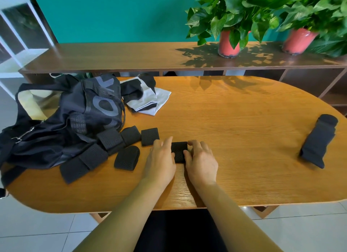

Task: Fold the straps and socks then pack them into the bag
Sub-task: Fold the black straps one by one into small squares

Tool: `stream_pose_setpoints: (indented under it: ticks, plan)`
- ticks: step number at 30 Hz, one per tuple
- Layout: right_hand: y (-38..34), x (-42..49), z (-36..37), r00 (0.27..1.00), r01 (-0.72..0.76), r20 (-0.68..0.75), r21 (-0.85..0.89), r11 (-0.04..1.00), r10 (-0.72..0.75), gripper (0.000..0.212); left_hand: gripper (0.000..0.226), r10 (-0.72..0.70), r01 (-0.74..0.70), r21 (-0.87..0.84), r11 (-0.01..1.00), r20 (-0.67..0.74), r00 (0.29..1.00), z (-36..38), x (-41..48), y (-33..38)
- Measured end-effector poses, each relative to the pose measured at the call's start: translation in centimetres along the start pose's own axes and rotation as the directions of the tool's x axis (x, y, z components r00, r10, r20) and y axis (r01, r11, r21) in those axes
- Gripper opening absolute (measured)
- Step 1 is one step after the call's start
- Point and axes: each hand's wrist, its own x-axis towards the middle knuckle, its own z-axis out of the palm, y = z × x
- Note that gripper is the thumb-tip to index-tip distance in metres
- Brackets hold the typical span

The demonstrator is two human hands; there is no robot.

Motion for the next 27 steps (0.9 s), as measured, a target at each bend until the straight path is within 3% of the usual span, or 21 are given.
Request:
stream_pose_setpoints:
  ticks: [4, 7, 9, 11, 17, 24, 27]
  plan:
    - [0.8, -0.4, -0.6, 0.995, 0.097, -0.020, 0.085, 0.992, -0.095, 0.023, 0.041, 0.113, -0.114, 0.094, 0.989, 0.022, 0.993, -0.1, -0.1, -0.6]
    - [1.0, -1.1, -0.8, 0.972, 0.235, -0.014, 0.006, 0.972, -0.235, 0.013, 0.047, 0.134, -0.147, 0.138, 0.979, 0.102, 0.986, -0.3, -0.2, -0.9]
    - [0.9, -1.1, -0.8, 0.968, 0.249, 0.002, -0.046, 0.967, -0.249, 0.008, 0.048, 0.131, -0.153, 0.152, 0.976, 0.145, 0.981, -0.2, -0.1, -0.9]
    - [0.5, -1.0, -0.9, 0.982, 0.186, 0.041, -0.063, 0.981, -0.183, 0.009, 0.048, 0.098, -0.121, 0.120, 0.985, 0.181, 0.979, -0.3, -0.1, -0.7]
    - [-0.9, -0.9, -1.6, 0.985, -0.107, 0.138, -0.006, 0.994, 0.107, 0.032, 0.044, -0.012, 0.050, -0.239, 0.970, 0.159, 0.987, -0.8, -0.8, 0.2]
    - [-1.8, -0.2, -0.9, 0.941, -0.277, 0.269, 0.260, 0.925, 0.206, 0.036, 0.042, -0.048, 0.077, -0.336, 0.939, 0.093, 0.995, -2.0, -1.1, -0.6]
    - [-3.7, 0.0, -0.1, 0.928, -0.257, 0.338, 0.286, 0.923, 0.154, 0.038, 0.039, -0.069, 0.074, -0.230, 0.970, 0.030, 0.997, -3.3, -1.1, -2.0]
